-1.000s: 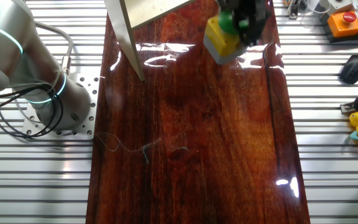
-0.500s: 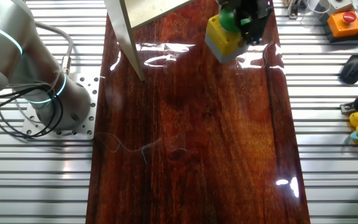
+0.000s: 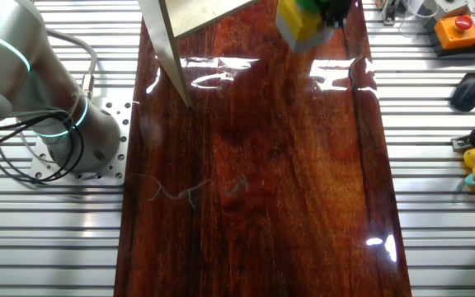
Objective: Put the object on the shelf
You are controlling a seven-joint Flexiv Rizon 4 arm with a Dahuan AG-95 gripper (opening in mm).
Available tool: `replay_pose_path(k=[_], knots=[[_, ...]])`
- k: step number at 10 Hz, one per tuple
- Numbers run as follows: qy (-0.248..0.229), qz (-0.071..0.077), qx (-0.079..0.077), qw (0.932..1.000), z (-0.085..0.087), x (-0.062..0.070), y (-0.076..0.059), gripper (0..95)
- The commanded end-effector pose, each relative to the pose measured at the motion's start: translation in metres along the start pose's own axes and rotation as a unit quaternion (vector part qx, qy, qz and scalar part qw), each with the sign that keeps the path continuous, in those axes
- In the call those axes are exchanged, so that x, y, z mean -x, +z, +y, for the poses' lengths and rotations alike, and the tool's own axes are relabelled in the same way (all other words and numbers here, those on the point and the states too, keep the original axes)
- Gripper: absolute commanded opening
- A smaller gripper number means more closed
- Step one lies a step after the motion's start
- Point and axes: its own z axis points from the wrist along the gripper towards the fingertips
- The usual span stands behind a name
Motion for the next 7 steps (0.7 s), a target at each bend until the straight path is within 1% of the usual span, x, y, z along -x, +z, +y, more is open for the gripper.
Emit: replay_pose_path(k=[1,4,5,6,7], knots=[[-0.001,0.006,-0.012,0.9999,0.008,0.002,0.000,0.0],[-0.046,0.005,-0.005,0.9989,0.008,0.002,0.000,0.0],[-0.050,0.004,-0.004,0.9987,0.008,0.002,0.000,0.0],[-0.048,0.000,0.003,0.9988,0.009,-0.002,0.001,0.0],[-0.039,-0.005,0.004,0.9992,0.020,-0.006,0.005,0.0]])
